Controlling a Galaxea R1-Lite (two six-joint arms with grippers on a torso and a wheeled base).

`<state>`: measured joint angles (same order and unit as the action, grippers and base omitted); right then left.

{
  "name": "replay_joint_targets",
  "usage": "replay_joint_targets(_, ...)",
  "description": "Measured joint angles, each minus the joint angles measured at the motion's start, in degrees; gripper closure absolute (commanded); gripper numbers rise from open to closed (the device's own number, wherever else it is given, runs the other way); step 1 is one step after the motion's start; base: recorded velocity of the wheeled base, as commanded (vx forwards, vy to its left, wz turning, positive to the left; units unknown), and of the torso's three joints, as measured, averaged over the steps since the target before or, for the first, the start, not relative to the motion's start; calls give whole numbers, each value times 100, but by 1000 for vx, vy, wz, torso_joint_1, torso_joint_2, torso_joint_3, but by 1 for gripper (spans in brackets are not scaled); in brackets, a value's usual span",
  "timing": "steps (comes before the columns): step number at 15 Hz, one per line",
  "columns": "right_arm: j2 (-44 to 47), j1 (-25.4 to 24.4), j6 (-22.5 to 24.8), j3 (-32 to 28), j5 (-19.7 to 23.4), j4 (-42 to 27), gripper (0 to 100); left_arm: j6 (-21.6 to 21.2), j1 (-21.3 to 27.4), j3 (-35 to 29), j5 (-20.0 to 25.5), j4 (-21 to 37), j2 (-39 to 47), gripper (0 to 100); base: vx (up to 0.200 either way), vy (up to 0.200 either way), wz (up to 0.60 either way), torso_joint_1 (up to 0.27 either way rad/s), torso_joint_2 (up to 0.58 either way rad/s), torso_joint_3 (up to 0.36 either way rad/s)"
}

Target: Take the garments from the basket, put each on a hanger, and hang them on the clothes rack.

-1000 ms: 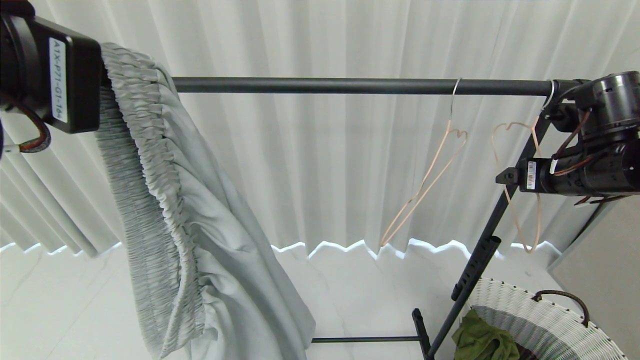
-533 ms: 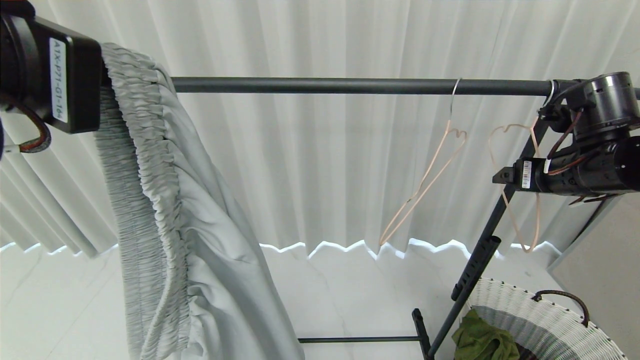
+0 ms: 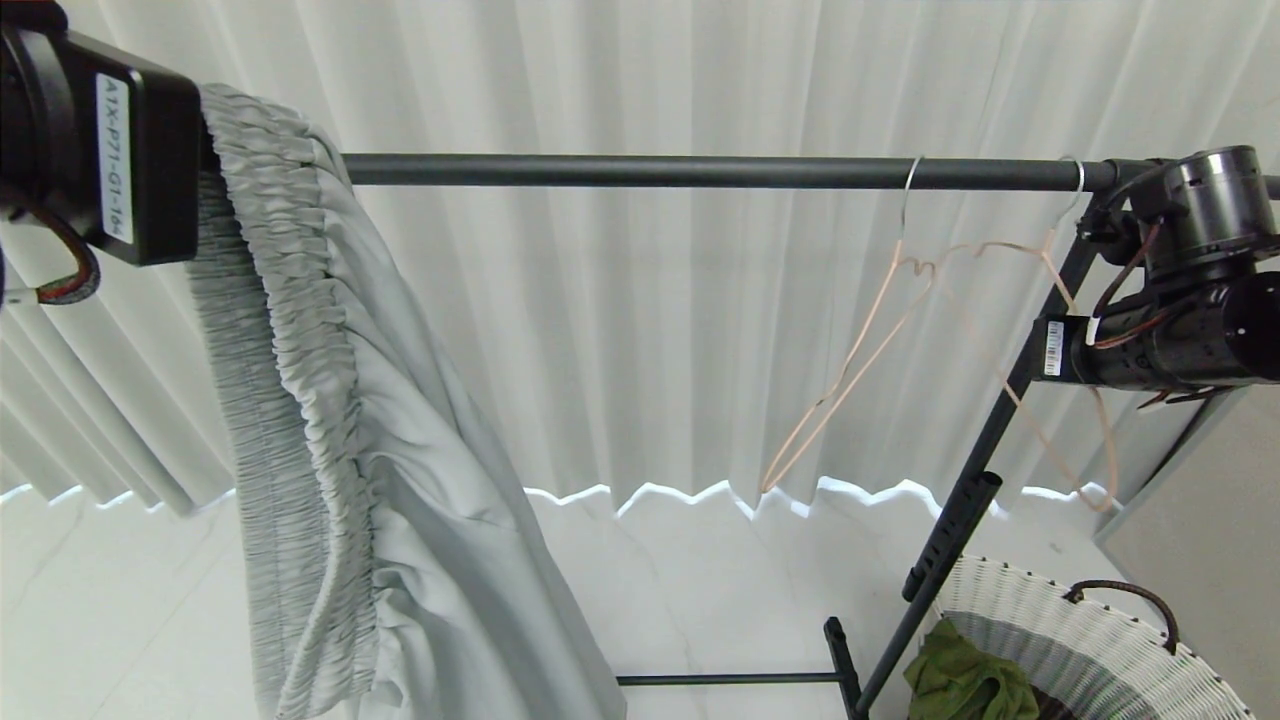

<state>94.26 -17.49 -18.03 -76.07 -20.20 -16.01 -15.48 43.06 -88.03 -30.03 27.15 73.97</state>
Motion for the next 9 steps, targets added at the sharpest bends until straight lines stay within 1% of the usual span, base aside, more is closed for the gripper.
replay_joint_targets(9,-234,24,62,33,-22,35,100,-9,0,2,-2,0,-35,100,0,0,0,0,0,0)
